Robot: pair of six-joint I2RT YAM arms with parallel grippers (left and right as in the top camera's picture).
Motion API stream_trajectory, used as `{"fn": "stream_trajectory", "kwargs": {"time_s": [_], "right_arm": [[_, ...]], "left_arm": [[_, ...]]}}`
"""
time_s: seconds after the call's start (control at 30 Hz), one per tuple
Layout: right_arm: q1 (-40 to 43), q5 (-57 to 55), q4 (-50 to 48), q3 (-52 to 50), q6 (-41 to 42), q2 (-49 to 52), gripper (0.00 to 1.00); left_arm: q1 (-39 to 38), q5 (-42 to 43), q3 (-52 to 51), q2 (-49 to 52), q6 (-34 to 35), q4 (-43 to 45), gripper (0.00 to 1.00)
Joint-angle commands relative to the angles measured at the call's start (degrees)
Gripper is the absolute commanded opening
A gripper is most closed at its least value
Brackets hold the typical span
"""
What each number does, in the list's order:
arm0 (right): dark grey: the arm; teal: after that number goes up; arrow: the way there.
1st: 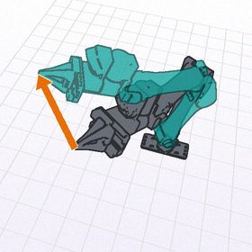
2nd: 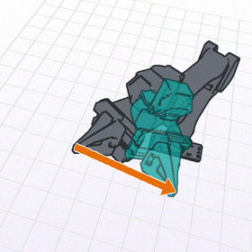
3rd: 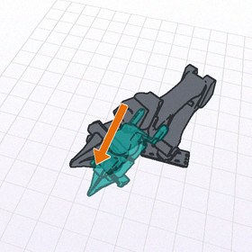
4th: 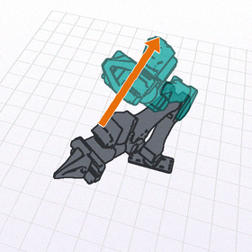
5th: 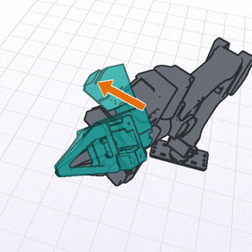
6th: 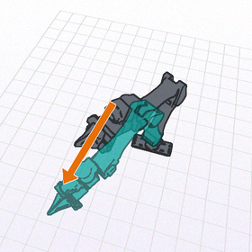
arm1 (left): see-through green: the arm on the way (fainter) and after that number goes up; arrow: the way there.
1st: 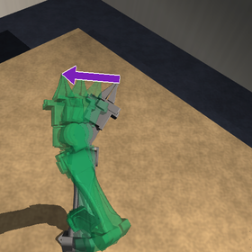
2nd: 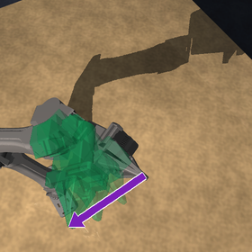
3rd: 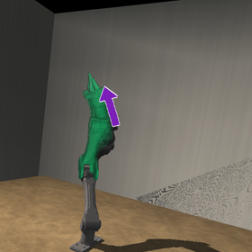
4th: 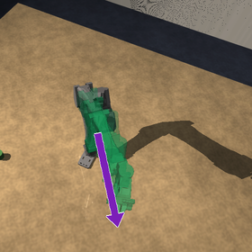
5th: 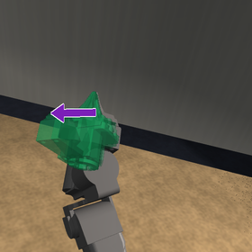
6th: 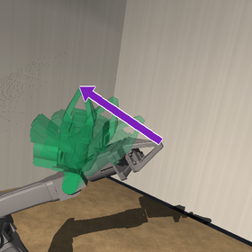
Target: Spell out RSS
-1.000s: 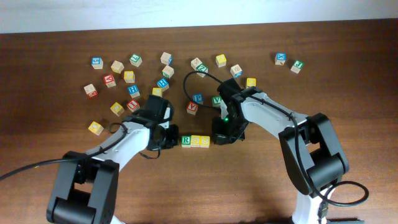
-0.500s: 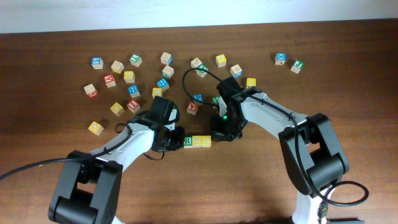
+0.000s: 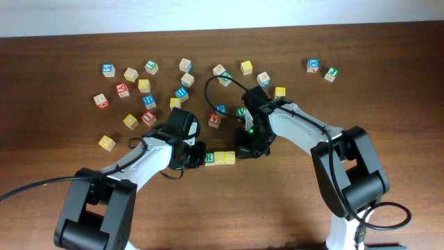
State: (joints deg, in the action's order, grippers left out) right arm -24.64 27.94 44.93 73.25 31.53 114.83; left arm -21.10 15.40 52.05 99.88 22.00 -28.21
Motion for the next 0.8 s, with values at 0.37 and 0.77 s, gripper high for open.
{"fn": "stream_trajectory", "kwargs": {"time_s": [0.37, 0.77], "right_arm": [[-0.35, -24.04, 19.67, 10.25, -1.4, -8.33, 0.04], [-0.52, -26.03, 49.46, 11.19, -1.03, -44.59, 0.98]], "left_arm": [[2.4, -12.92, 4.79, -8.31, -1.07, -12.76, 0.0], [3.02, -14.8, 6.27, -31.01, -1.07, -20.74, 0.99]]}}
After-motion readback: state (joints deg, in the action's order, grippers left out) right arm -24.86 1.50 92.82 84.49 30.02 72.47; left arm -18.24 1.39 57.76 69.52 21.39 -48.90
